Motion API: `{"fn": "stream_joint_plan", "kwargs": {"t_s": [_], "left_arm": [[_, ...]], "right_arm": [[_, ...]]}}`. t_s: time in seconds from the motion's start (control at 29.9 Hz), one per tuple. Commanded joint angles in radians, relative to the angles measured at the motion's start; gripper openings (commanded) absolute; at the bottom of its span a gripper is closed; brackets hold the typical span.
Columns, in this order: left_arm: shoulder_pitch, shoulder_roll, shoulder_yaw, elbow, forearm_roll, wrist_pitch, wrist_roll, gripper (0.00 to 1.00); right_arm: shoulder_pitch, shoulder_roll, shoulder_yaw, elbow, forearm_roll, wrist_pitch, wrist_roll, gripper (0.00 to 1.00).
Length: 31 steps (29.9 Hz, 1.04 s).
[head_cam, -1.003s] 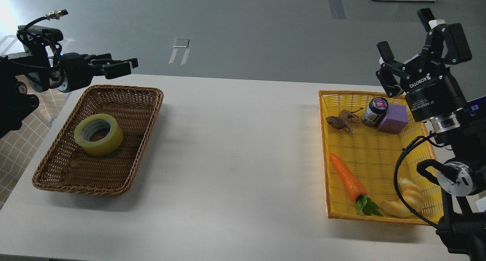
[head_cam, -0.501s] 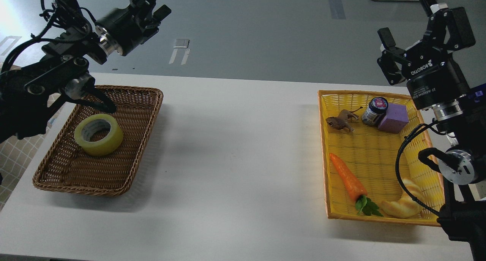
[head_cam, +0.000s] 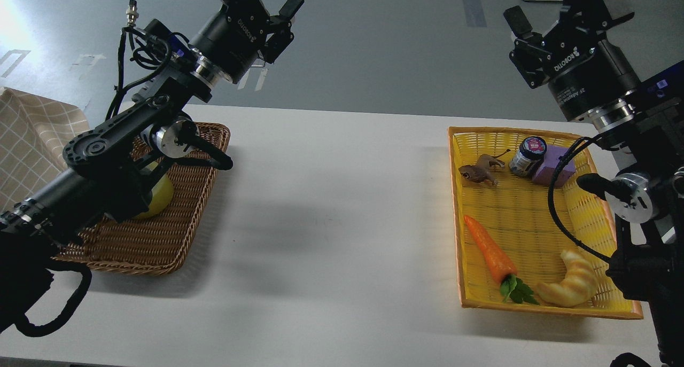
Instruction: Place and transfer tape with both arms
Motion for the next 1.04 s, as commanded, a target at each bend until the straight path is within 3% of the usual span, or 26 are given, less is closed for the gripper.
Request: {"fn": "stream_joint_plan", "kwargs": {"t_s": [0.0, 0.13, 0.2, 0.27, 0.33, 0.4, 0.67, 1.0], "left_arm": [[0.003, -0.007, -0.068, -0.001, 0.001, -0.110, 0.054, 0.98], [0.007, -0.064, -0.137, -0.016, -0.002, -0.039, 0.067, 0.98], [0.053, -0.082, -0.207, -0.074, -0.015, -0.042, 0.068, 0.98], [0.133, -0.104, -0.294, -0.138, -0.048, -0.053, 0.100, 0.98], [0.187, -0.130, -0.352, -0.160, -0.065, -0.067, 0.186, 0.98], [0.228, -0.140, -0.358, -0.162, -0.055, -0.071, 0.229, 0.98], [0.335, -0.153, -0.383, -0.247, 0.036, -0.059, 0.180, 0.98], [0.368, -0.236, -0.450, -0.280, 0.112, -0.013, 0.179, 0.98]], "right_arm": [[0.042, 0.000, -0.018, -0.016, -0.001, -0.012, -0.029, 1.00], [0.064, 0.013, -0.047, -0.022, 0.000, -0.023, -0.032, 1.00], [0.070, 0.020, -0.066, -0.021, 0.002, -0.029, -0.032, 1.00], [0.072, 0.031, -0.073, -0.017, 0.003, -0.034, -0.032, 1.00], [0.076, 0.043, -0.078, -0.019, 0.002, -0.037, -0.032, 1.00], [0.085, 0.054, -0.081, -0.024, 0.002, -0.038, -0.034, 1.00], [0.089, 0.073, -0.100, -0.022, 0.006, -0.048, -0.107, 1.00], [0.073, 0.097, -0.086, 0.009, 0.008, -0.057, -0.095, 1.00]]}}
